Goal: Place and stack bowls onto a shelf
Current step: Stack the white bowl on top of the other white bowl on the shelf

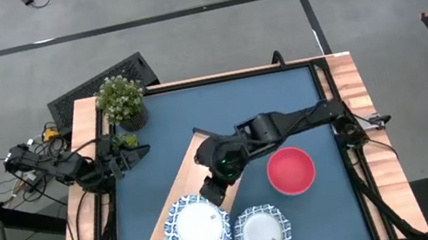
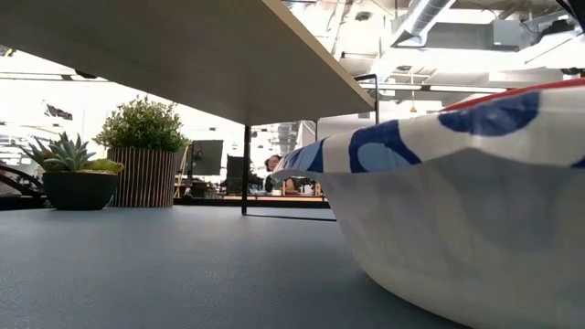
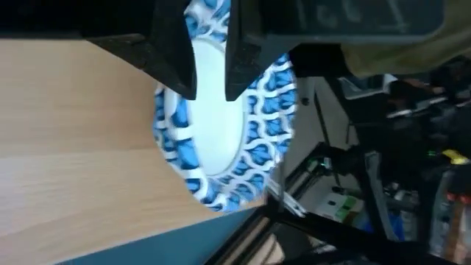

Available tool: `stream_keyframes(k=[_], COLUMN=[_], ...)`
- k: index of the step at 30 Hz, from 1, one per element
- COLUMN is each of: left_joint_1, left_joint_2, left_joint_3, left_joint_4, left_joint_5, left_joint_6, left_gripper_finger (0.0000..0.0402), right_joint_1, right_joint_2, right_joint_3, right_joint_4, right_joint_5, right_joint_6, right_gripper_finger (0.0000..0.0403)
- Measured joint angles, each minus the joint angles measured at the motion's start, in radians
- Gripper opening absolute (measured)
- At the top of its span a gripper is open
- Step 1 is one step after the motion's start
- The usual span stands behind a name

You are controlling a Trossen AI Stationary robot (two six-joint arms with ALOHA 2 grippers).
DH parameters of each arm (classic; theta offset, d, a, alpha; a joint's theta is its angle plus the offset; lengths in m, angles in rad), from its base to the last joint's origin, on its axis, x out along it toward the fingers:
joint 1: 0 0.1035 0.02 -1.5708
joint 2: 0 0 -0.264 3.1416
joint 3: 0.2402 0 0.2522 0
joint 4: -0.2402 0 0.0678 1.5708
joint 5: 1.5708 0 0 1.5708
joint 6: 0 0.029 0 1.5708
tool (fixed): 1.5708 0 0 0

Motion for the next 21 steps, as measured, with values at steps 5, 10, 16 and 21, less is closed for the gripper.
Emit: stream_keyframes(k=[5,10,16,21], left_joint_1=[0.000,0.000,0.000,0.000], left_joint_2=[0.000,0.000,0.000,0.000], left_joint_3=[0.000,0.000,0.000,0.000], left_joint_4=[-0.001,-0.002,-0.010,-0.011], left_joint_5=[0.000,-0.001,-0.001,-0.001], left_joint_6=[0.000,0.000,-0.005,-0.008], left_gripper_finger=[0.0121,0.0121,0.0121,0.0121], right_joint_1=[-0.003,-0.003,-0.003,-0.004], right_joint_2=[0.032,0.049,0.071,0.085], right_joint_3=[0.001,0.000,0.000,-0.002], right_joint_4=[-0.001,-0.010,-0.024,-0.031], right_joint_5=[-0.001,-0.008,-0.012,-0.026], right_joint_6=[-0.023,-0.029,-0.044,-0.046], right_gripper_finger=[0.0068,0.0063,0.0063,0.0063])
